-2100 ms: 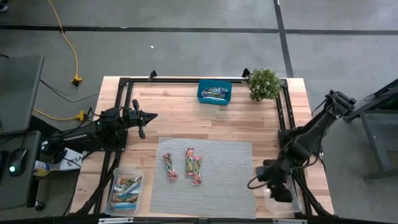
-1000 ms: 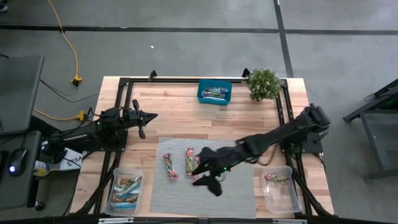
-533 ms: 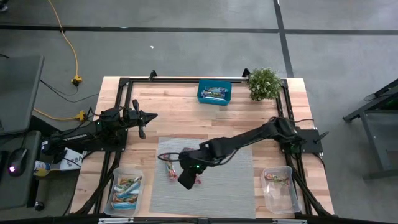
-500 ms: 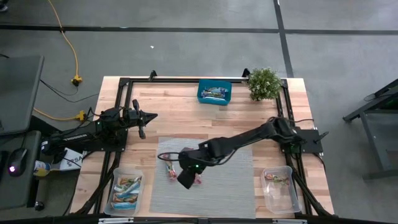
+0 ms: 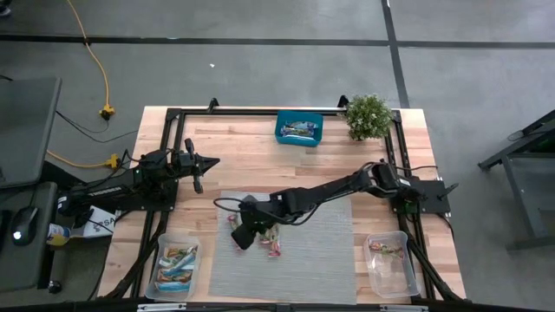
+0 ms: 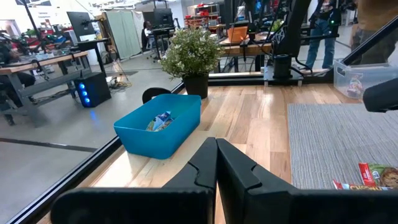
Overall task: Pick and place Granola Bars by type
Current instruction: Put the red granola bar into the right transparent bin
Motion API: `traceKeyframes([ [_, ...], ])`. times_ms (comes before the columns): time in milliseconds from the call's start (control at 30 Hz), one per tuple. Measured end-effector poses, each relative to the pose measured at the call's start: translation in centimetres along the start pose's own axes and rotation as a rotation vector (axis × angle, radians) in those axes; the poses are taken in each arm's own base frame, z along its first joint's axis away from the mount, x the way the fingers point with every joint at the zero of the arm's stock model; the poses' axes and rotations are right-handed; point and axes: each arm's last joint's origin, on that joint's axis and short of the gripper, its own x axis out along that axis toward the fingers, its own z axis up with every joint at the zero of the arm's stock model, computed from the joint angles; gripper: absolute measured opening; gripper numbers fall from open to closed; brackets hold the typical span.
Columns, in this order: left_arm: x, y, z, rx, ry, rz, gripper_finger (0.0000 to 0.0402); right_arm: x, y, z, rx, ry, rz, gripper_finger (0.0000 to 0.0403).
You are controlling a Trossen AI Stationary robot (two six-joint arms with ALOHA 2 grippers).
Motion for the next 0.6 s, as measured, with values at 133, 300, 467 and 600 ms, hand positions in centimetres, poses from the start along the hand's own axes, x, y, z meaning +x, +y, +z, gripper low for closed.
traceKeyframes([
  [133, 0.0, 0.0, 0.0, 0.000, 0.000, 0.000, 0.0001, -0.1, 0.1, 0.8, -0.070, -0.040, 0.035, 0.0199],
  [300, 0.0, 0.0, 0.0, 0.000, 0.000, 0.000, 0.0001, -0.2, -0.2, 2.0, -0.117, -0.064, 0.064, 0.0199],
  [467, 0.0, 0.0, 0.0, 0.000, 0.000, 0.000, 0.0001, 0.1, -0.4, 2.9, -0.107, -0.097, 0.103, 0.0199],
  [600, 0.0, 0.0, 0.0, 0.000, 0.000, 0.000, 0.0001, 1.4, -0.3, 3.1, -0.083, -0.129, 0.175, 0.0199],
])
